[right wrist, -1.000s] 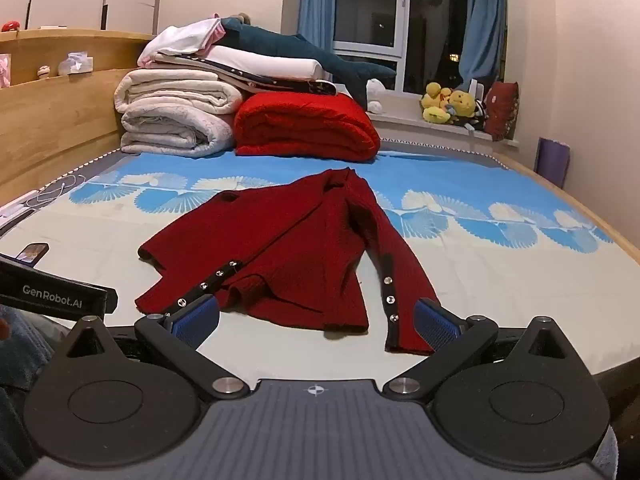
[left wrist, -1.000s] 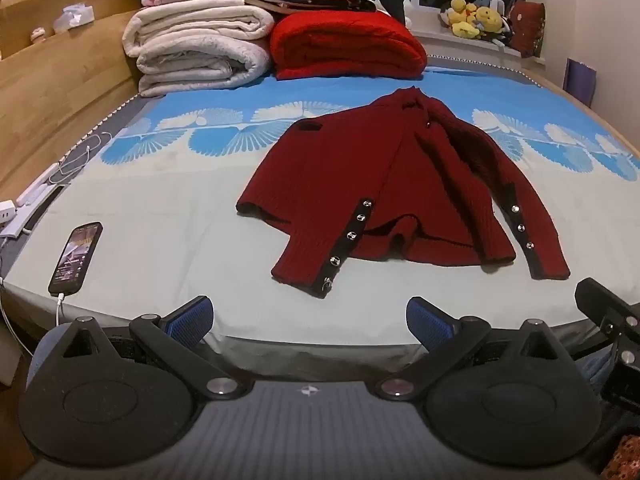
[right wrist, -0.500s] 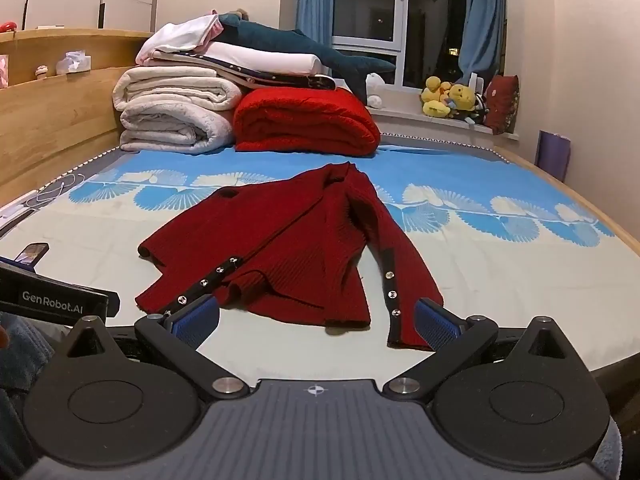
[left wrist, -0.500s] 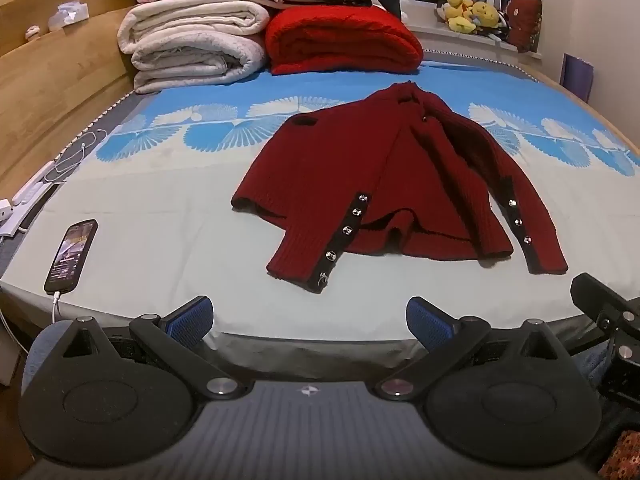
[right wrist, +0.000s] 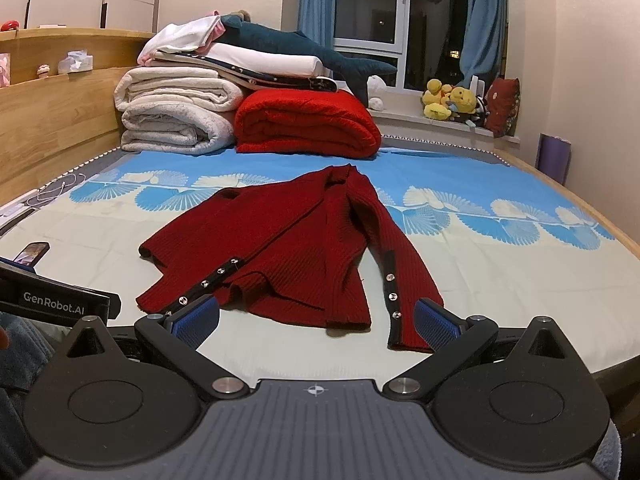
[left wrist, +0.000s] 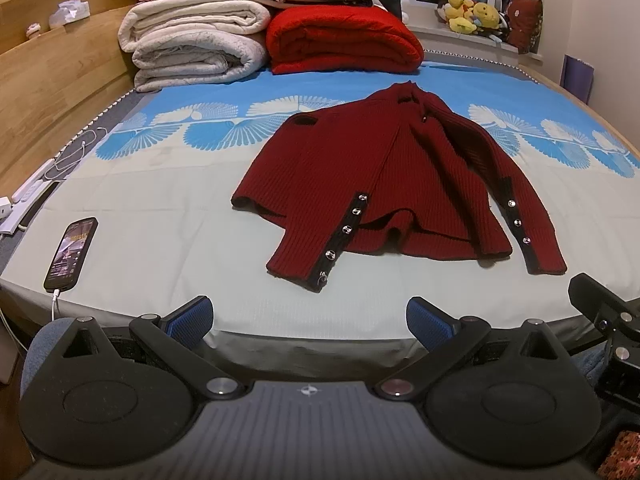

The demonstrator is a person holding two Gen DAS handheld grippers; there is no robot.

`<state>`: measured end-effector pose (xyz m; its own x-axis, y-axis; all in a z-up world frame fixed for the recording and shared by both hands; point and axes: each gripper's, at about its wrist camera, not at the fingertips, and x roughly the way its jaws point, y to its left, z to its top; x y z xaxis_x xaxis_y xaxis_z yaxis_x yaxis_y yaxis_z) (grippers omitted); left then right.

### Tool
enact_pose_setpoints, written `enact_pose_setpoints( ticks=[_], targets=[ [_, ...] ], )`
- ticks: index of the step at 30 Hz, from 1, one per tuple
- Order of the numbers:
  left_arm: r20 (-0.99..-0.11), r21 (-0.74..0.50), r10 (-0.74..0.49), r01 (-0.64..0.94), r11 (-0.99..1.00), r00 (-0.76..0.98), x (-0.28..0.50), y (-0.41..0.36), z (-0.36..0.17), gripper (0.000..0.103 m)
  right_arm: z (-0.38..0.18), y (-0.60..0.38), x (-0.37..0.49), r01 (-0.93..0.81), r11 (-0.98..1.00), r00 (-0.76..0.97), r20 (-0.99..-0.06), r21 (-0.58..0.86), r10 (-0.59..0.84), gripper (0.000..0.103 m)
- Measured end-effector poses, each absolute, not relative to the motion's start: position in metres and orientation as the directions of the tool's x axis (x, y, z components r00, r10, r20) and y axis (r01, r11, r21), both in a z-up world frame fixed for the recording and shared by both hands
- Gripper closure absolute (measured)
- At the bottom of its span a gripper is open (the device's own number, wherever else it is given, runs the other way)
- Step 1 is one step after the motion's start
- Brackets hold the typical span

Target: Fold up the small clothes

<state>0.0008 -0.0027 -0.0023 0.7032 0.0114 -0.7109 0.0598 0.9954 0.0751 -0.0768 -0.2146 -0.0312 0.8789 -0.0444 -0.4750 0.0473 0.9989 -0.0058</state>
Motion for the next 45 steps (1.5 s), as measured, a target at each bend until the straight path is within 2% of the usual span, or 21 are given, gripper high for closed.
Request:
enact_pose_setpoints(
  ticks=[45],
  targets=[
    [-0.71,0.078,0.007,0.069,0.995,0.704,-0.0003,-0.0056,-0.0018,0.0,-0.0279,-0.2125,-0.078,0.038,0.999,0.882,-0.47,-0.01,-0.039,0.001]
  ],
)
